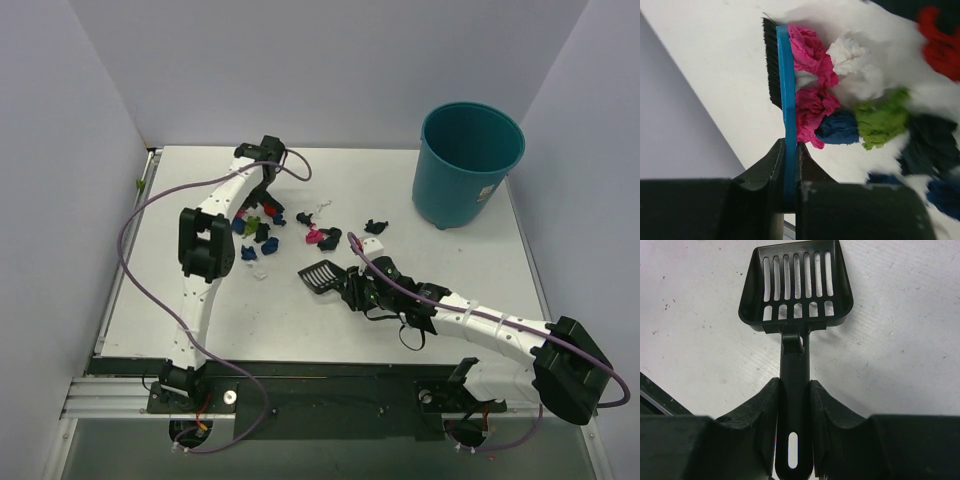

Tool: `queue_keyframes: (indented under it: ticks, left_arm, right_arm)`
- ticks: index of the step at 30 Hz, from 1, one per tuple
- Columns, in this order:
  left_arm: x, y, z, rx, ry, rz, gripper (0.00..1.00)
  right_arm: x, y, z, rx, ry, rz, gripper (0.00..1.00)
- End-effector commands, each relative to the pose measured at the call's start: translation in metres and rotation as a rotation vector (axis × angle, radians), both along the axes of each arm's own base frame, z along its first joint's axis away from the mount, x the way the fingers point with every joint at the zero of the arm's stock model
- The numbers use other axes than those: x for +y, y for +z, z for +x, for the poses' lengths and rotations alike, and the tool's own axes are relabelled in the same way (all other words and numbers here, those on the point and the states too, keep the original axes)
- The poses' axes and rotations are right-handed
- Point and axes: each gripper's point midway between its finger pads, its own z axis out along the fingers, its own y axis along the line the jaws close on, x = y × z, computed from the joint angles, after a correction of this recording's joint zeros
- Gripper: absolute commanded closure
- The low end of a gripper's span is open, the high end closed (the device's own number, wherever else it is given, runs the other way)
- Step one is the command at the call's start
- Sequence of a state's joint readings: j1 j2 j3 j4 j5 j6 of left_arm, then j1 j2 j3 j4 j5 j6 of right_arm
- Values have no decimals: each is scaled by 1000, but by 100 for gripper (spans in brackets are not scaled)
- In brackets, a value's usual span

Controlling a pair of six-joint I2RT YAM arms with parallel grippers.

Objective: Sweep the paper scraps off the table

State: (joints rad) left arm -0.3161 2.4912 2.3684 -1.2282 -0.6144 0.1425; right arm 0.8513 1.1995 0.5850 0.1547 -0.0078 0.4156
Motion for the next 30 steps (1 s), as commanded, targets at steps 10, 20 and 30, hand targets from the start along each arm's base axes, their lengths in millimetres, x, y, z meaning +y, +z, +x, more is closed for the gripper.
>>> queue_keyframes:
  ticks: [10, 20, 30]
  left_arm:
    - [-97, 56, -123, 202, -79, -450, 100]
    - [-51, 94, -124, 22, 39, -258, 100]
    - [-29, 53, -93, 97, 56, -190, 100]
  right_arm:
    - [15, 17, 4, -23, 32, 71, 100]
    - [35, 12, -14, -52, 166, -50, 100]
    - [60, 6, -53, 30, 313, -183, 100]
